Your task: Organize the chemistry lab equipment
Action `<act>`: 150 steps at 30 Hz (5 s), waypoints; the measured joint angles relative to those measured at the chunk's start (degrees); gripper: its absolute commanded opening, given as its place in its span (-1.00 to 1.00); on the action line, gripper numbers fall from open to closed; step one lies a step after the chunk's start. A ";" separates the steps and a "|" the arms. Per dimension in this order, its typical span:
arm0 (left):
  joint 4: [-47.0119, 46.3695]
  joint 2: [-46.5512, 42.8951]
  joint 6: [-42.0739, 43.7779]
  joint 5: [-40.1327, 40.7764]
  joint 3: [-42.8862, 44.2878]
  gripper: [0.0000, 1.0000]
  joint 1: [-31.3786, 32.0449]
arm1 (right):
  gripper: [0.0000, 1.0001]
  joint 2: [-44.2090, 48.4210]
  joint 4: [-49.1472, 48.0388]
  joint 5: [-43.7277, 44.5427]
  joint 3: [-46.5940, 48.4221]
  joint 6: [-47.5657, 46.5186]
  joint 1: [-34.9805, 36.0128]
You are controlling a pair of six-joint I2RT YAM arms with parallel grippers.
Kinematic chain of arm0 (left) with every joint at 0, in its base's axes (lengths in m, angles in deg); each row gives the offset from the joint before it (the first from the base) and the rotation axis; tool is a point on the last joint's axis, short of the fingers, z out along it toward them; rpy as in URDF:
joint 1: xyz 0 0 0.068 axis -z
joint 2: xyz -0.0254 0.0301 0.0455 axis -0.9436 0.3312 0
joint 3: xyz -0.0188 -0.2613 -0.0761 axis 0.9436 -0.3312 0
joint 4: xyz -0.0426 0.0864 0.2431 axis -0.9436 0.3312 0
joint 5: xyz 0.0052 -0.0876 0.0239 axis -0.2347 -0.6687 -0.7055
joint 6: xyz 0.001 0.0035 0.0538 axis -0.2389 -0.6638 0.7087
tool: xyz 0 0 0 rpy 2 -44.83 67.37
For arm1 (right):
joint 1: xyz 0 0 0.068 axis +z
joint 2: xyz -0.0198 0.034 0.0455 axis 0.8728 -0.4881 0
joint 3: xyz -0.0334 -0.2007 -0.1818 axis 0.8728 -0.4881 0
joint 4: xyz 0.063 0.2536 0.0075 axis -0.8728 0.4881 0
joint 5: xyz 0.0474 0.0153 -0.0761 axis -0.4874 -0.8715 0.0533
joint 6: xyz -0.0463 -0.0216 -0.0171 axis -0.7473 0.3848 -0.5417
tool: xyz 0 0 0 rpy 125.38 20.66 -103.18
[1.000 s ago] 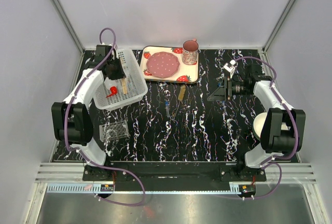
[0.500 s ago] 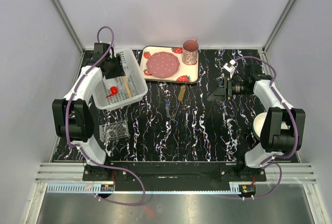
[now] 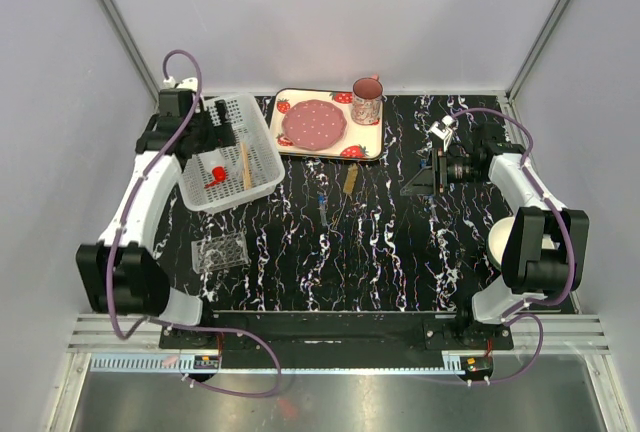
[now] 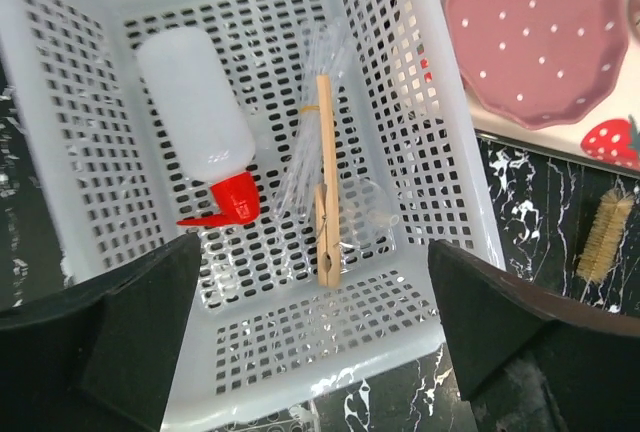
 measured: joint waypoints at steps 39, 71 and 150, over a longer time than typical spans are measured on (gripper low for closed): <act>-6.84 -4.63 -7.74 -11.39 -13.66 0.62 32.33 | 0.36 0.00 1.25 4.85 0.66 -2.43 -0.57; 5.53 41.33 -8.76 2.62 23.10 -0.36 41.29 | 0.36 -0.02 2.99 4.79 1.49 -3.67 -0.72; -5.11 5.99 -2.36 -8.72 -5.95 -0.96 -5.16 | 0.37 -0.13 7.02 3.37 1.95 -8.24 -1.18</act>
